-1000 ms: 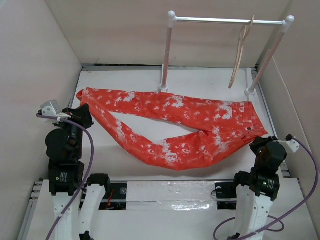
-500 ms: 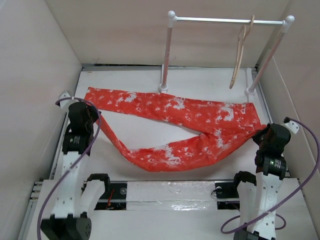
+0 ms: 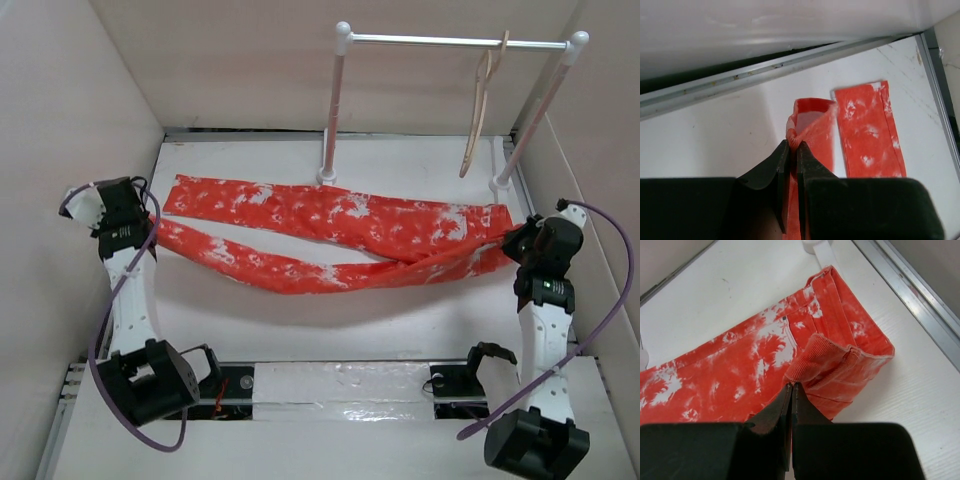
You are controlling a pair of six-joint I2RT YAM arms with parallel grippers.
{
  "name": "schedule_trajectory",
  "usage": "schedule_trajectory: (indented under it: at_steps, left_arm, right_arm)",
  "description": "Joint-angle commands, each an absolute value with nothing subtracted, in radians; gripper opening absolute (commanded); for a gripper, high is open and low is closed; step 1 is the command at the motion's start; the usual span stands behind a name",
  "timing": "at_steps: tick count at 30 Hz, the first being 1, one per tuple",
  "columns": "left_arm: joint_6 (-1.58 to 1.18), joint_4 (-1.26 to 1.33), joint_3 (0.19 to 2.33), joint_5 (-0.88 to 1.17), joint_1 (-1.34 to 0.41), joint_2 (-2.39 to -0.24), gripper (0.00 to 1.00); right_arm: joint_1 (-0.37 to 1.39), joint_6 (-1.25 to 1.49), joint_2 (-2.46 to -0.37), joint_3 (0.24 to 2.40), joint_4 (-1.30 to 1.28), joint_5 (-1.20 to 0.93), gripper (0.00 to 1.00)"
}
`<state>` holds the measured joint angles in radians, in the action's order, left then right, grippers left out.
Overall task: Place the trousers on the hanger
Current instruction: Fold the trousers at the center of the board.
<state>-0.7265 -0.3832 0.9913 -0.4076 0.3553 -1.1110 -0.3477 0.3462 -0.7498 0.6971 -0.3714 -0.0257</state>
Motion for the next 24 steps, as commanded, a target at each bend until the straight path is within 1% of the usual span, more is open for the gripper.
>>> schedule_trajectory:
  at_steps: [1,4,7,13,16,20,24]
  left_arm:
    - [-0.715,-0.353,1.132,-0.489,0.37,-1.173,0.0]
    - [-0.687,-0.361,1.225,-0.528,0.37,-1.256,0.0]
    - [-0.643,-0.319,1.287,-0.512,0.37,-1.33,0.0]
    - [-0.624,-0.351,1.385,-0.557,0.37,-1.482,0.0]
    - [-0.589,-0.339,1.385,-0.581,0.37,-1.503,0.0]
    - [-0.561,-0.344,1.436,-0.56,0.37,-1.557,0.0]
    - [-0.558,-0.341,1.466,-0.551,0.37,-1.615,0.0]
  right_arm:
    - [-0.37,0.321,-0.779,0.73,-0.172,-0.005,0.02]
    - [-0.423,0.322,-0.863,0.761,-0.178,-0.024,0.02]
    - [-0.465,0.347,-0.914,0.747,-0.091,-0.115,0.02]
    - [-0.465,0.368,-1.009,0.792,-0.08,-0.075,0.03]
    - [-0.456,0.391,-1.04,0.792,-0.043,-0.04,0.04]
    - [-0.446,0.393,-1.118,0.839,-0.034,-0.005,0.04]
    - [-0.385,0.396,-1.172,0.882,-0.04,0.057,0.04]
